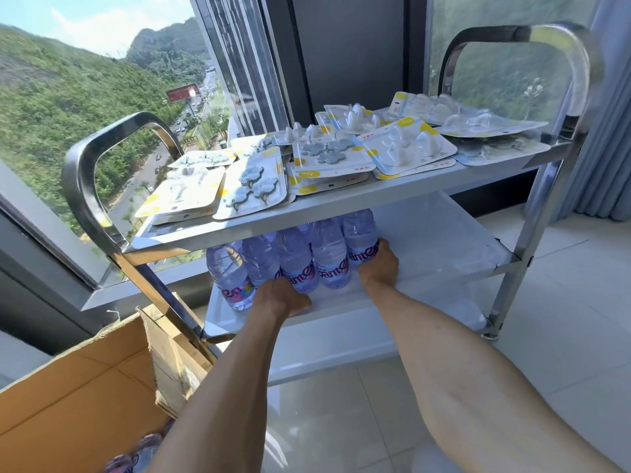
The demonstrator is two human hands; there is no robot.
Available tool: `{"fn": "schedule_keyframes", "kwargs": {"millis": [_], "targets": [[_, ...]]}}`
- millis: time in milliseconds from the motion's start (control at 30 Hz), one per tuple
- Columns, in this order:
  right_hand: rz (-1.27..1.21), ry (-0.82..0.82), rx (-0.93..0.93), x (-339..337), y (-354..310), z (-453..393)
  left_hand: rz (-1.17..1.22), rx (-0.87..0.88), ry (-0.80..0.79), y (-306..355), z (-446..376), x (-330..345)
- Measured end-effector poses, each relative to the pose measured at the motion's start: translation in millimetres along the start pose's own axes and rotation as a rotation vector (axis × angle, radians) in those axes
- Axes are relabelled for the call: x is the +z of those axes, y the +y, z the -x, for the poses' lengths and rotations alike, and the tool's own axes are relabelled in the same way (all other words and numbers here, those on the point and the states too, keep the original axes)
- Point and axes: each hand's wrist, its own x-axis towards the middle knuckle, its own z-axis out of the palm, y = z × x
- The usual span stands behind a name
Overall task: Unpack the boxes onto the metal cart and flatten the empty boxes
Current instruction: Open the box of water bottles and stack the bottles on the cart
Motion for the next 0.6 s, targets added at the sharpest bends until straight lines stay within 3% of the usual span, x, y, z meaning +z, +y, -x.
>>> {"fn": "schedule_keyframes", "kwargs": {"millis": [367, 600], "targets": [[-0.05, -0.048, 0.041, 12.2, 0.3, -10.3, -0.108, -0.018, 0.166, -3.2, -4.4, 21.9], [0.086, -0.056, 0.006, 3.5, -1.8, 4.2, -0.167, 0.006, 0.236, -9.9, 31.0, 44.3]]}}
